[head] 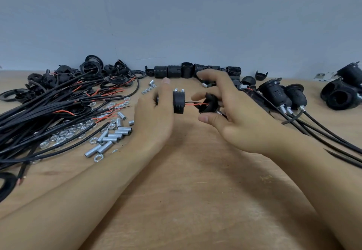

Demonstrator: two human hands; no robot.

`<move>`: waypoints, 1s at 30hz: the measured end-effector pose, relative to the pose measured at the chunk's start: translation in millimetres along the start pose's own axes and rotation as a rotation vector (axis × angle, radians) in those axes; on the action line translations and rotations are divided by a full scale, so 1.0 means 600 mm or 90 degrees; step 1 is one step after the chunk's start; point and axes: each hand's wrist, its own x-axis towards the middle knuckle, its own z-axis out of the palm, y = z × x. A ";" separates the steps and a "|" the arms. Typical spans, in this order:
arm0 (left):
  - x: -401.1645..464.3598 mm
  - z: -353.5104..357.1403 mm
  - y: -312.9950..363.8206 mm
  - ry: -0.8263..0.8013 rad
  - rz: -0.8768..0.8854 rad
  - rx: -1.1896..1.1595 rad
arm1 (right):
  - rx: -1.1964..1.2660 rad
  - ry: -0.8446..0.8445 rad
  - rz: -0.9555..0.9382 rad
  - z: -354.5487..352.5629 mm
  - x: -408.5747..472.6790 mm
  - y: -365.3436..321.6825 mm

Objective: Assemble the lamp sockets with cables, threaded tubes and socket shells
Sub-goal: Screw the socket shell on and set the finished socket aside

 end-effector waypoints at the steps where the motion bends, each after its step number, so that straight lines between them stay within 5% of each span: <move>1: 0.000 0.000 0.000 0.001 -0.005 -0.003 | 0.016 -0.002 0.010 0.000 0.000 0.002; 9: -0.004 0.001 -0.003 -0.046 -0.008 0.006 | 0.001 0.029 -0.067 -0.002 -0.001 -0.013; 14: -0.003 0.000 -0.006 -0.045 0.005 0.035 | 0.105 0.004 0.053 -0.009 -0.001 -0.008; 30: -0.005 0.002 -0.001 -0.075 -0.013 0.041 | 0.149 0.011 0.057 -0.008 -0.003 -0.011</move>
